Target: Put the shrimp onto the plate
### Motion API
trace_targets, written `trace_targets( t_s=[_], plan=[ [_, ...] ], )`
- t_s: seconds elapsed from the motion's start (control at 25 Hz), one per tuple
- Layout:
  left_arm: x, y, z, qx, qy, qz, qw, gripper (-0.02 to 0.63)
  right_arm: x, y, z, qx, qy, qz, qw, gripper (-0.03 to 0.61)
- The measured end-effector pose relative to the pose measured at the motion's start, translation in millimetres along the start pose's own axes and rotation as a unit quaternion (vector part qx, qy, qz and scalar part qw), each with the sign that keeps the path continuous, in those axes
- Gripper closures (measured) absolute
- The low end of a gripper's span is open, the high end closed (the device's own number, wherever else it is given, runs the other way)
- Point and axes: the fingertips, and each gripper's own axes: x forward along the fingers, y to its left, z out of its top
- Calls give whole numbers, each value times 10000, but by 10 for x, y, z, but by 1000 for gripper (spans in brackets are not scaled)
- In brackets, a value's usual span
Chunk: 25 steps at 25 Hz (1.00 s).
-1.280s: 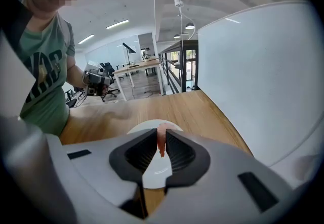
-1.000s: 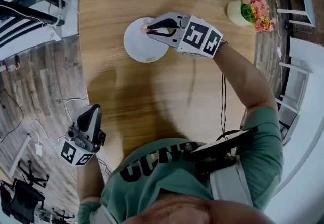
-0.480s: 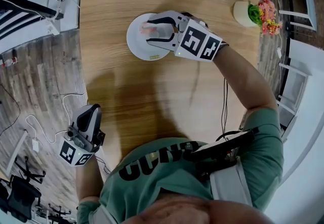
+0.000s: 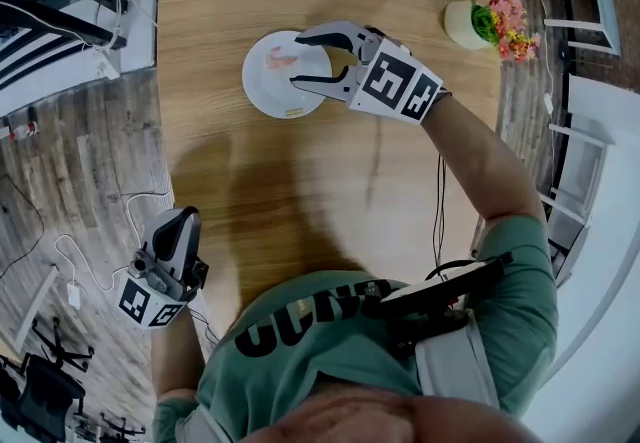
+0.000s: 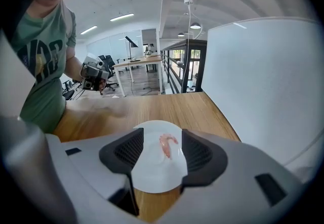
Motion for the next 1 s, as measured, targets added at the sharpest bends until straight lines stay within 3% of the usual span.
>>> trace_targets(
  t_s=[0.32,0.56,0.8,1.0],
  plan=[
    [-87,-384,181,61,-89,-76,9999,609,-399,228,125,314,-129,-109,9994,351],
    [-253,-681,512,359,-221,-181,9989,609,-825,419,370,585,-376,-366,9969,355],
    [-545,-1115,786,634,-435,-276,9967,609,-1271,738,618,909,-715,-579,9916,499],
    [-866,-1568,882,760,-680,-307,9943,609,-1552,1098,860,1012,-910,-731,9880,569]
  ],
)
